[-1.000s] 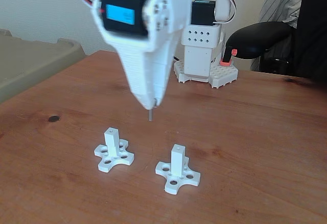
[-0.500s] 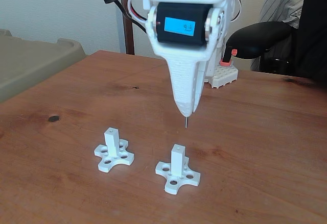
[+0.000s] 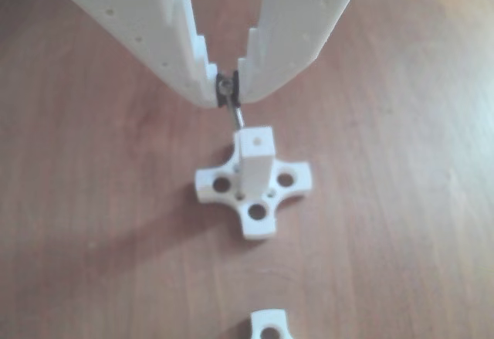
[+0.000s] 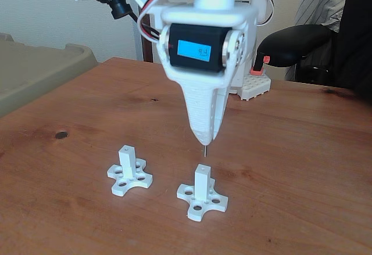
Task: Grab the screw and set it in the hole.
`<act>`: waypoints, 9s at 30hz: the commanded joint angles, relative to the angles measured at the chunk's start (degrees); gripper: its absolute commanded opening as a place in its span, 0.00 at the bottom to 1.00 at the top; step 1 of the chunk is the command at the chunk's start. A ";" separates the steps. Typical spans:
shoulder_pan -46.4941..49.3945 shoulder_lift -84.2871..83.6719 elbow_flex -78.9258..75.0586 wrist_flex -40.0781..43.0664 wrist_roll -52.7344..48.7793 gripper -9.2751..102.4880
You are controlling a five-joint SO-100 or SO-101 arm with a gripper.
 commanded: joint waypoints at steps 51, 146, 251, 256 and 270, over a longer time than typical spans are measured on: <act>-0.88 -0.88 -7.29 1.23 1.32 0.04; 0.09 -3.34 -5.89 -1.23 1.41 0.04; 0.00 -5.10 -4.75 -2.99 1.85 0.04; 0.70 -5.01 -4.39 -3.16 1.49 0.04; 0.00 -4.75 -4.57 -3.08 1.67 0.04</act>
